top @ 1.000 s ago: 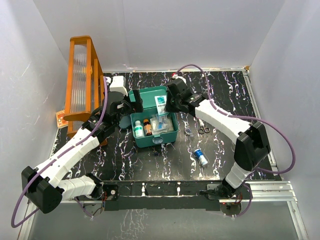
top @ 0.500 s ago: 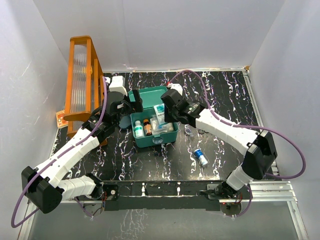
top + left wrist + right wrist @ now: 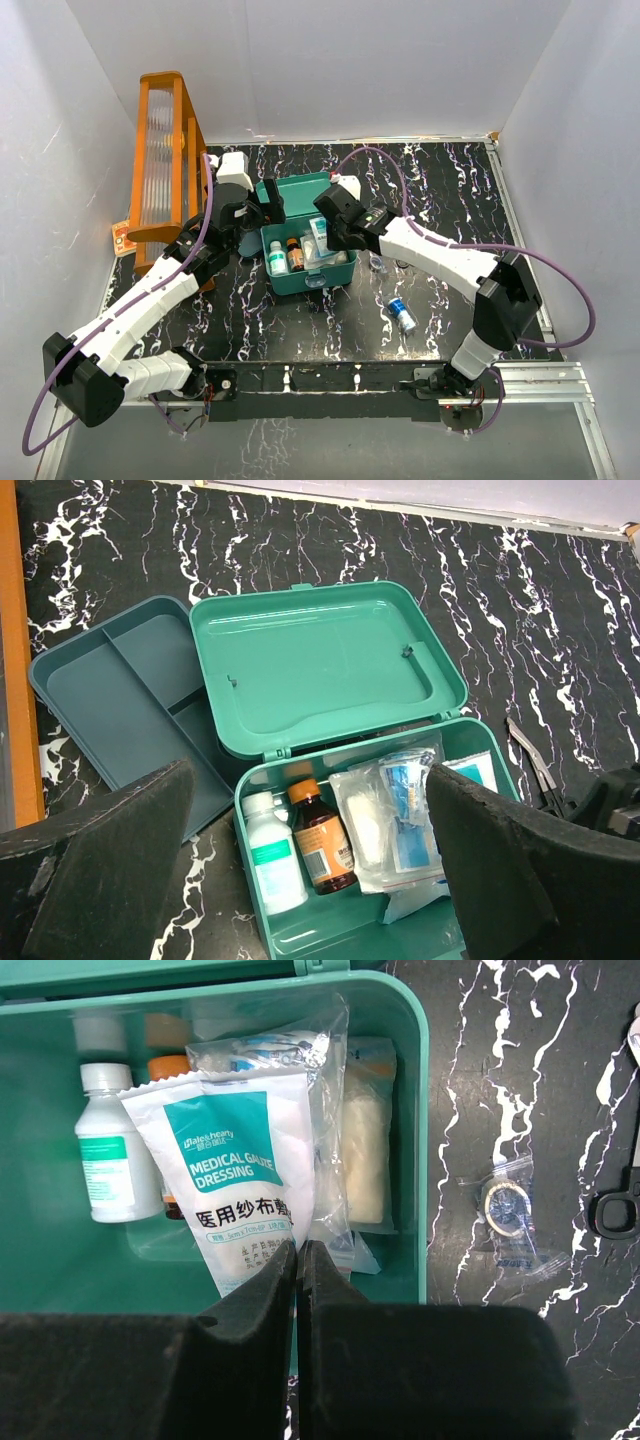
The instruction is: Organize the medicine kit
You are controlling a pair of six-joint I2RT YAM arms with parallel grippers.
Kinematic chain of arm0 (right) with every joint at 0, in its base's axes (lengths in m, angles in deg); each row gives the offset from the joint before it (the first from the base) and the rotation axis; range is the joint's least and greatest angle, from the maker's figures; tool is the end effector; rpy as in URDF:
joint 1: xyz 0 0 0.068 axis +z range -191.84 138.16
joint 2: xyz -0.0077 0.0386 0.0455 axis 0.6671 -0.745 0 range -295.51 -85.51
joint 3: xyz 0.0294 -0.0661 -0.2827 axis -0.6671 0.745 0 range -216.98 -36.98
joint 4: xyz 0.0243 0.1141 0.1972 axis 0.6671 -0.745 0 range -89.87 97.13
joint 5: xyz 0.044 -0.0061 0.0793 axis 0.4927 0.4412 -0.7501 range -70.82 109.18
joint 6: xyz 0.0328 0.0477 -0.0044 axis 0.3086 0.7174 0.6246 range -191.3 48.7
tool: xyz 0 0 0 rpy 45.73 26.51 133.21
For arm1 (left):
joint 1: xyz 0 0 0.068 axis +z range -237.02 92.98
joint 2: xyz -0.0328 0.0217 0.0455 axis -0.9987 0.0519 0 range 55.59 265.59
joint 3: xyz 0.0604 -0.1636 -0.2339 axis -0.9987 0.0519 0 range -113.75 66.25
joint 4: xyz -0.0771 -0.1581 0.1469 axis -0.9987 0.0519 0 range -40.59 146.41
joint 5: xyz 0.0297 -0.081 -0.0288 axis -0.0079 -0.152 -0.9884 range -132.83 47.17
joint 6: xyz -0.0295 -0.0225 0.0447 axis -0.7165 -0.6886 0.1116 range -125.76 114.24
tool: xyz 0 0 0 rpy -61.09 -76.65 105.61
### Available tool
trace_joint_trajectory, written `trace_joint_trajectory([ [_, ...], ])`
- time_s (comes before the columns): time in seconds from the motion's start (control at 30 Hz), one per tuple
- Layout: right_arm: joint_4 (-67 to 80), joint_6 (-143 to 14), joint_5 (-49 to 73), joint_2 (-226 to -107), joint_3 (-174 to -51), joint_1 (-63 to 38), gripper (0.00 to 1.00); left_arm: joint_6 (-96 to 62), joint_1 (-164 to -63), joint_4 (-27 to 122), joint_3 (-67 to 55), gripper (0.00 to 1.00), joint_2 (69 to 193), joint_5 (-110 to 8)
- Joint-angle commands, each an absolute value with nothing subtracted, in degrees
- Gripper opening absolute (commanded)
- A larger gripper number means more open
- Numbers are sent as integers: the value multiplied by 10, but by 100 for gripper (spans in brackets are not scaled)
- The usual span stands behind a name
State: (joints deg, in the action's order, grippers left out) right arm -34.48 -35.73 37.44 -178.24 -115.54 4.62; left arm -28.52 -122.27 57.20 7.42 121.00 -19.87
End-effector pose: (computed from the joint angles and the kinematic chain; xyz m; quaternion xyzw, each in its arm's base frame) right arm 0.2270 0.2199 0.3096 -0.0431 0.9438 0.0762 0.3187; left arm 0.1944 -0.1175 0.3790 -0.0371 0.7829 -0.1538 0.6017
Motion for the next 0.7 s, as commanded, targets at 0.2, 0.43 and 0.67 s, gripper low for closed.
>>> trace_joint_trajectory([
  [0.2, -345, -329, 420, -1810, -1177, 49, 0, -288, -1220, 574, 80, 99, 1188, -182],
  [0.43, -368, -317, 436, -1832, -1193, 49, 0, -288, -1219, 577, 80, 99, 1186, -181],
  [0.67, -364, -317, 439, -1840, -1202, 49, 0, -288, -1220, 579, 79, 99, 1185, -180],
])
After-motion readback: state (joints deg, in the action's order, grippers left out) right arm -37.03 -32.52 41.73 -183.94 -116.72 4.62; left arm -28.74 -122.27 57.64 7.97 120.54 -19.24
